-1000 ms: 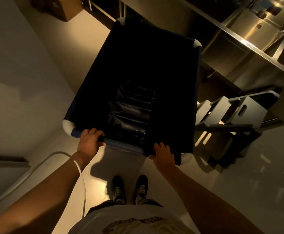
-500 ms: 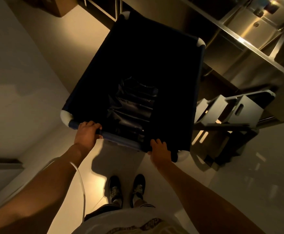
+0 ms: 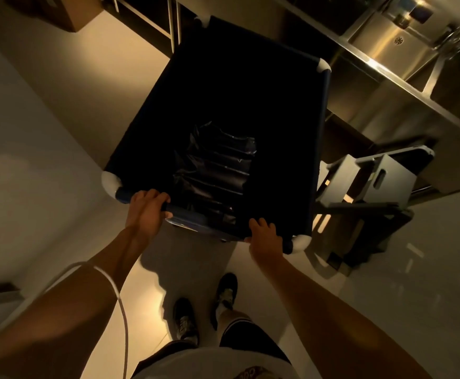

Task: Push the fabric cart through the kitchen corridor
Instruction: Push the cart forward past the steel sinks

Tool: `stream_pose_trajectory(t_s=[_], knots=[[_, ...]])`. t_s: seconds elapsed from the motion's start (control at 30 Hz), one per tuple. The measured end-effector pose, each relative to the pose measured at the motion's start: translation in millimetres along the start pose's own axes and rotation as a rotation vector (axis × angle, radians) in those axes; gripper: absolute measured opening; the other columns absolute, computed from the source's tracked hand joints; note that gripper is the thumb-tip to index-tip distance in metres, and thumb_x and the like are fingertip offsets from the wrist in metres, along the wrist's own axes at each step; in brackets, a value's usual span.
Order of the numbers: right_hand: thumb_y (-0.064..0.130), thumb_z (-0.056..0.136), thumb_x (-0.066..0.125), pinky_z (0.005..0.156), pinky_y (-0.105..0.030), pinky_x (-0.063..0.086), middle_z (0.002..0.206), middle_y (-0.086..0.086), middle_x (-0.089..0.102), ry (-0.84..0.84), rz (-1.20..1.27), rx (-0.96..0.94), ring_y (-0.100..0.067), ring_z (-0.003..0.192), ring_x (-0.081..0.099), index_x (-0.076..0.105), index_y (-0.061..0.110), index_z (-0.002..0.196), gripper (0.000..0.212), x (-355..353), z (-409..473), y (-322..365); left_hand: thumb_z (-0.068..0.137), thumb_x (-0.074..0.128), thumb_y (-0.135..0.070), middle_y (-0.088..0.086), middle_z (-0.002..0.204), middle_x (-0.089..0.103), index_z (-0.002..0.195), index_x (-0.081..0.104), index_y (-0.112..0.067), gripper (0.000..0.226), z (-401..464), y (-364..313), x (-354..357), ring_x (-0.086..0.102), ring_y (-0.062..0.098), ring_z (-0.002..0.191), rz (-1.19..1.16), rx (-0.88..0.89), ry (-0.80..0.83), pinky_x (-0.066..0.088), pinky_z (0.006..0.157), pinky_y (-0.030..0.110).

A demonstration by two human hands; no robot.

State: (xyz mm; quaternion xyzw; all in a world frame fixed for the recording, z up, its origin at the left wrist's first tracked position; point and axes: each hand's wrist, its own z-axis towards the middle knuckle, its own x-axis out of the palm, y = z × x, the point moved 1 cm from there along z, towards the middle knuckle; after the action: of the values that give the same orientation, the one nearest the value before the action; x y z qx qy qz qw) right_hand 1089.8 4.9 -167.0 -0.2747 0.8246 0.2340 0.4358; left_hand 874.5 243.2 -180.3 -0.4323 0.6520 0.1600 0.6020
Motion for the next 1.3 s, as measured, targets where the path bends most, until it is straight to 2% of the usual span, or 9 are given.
stream_pose_trajectory(t_s=[0.3, 0.53, 0.97, 1.3], knots=[[0.026, 0.099, 0.061, 0.109, -0.056, 0.042, 0.141, -0.005, 0.047, -0.037, -0.03, -0.028, -0.033, 0.134, 0.043, 0.044, 0.024, 0.142, 0.046, -42.4, 61.2, -15.6, 0.08, 0.074, -0.033, 0.004, 0.117, 0.063, 0.115, 0.061, -0.026, 0.038, 50.5, -27.4, -1.0, 0.051, 0.033, 0.112, -0.014, -0.064, -0.037, 0.04, 0.095, 0.042], [0.024, 0.096, 0.064, 0.109, -0.053, 0.044, 0.14, -0.005, 0.049, -0.055, -0.083, -0.112, -0.032, 0.134, 0.045, 0.045, 0.024, 0.141, 0.049, -88.1, 122.5, -32.0, 0.08, 0.073, -0.038, 0.008, 0.116, 0.064, 0.114, 0.062, -0.024, 0.038, 89.7, -56.3, -0.3, 0.053, 0.035, 0.109, 0.011, -0.125, -0.072, 0.041, 0.095, 0.046], [0.023, 0.096, 0.064, 0.116, -0.054, 0.036, 0.136, -0.004, 0.051, -0.043, -0.126, -0.269, -0.031, 0.134, 0.044, 0.049, 0.023, 0.137, 0.043, -156.9, 229.8, -50.2, 0.081, 0.071, -0.044, 0.005, 0.116, 0.063, 0.113, 0.061, -0.029, 0.037, 144.5, -102.1, 1.0, 0.053, 0.033, 0.112, -0.001, -0.335, -0.104, 0.042, 0.098, 0.05], [0.016, 0.096, 0.065, 0.119, -0.053, 0.033, 0.137, -0.005, 0.051, -0.041, -0.166, -0.359, -0.032, 0.134, 0.044, 0.051, 0.022, 0.137, 0.044, -199.7, 301.8, -42.6, 0.075, 0.074, -0.048, 0.005, 0.112, 0.06, 0.104, 0.06, -0.029, 0.037, 192.8, -116.0, -12.8, 0.053, 0.032, 0.111, -0.087, -0.44, -0.089, 0.042, 0.097, 0.049]])
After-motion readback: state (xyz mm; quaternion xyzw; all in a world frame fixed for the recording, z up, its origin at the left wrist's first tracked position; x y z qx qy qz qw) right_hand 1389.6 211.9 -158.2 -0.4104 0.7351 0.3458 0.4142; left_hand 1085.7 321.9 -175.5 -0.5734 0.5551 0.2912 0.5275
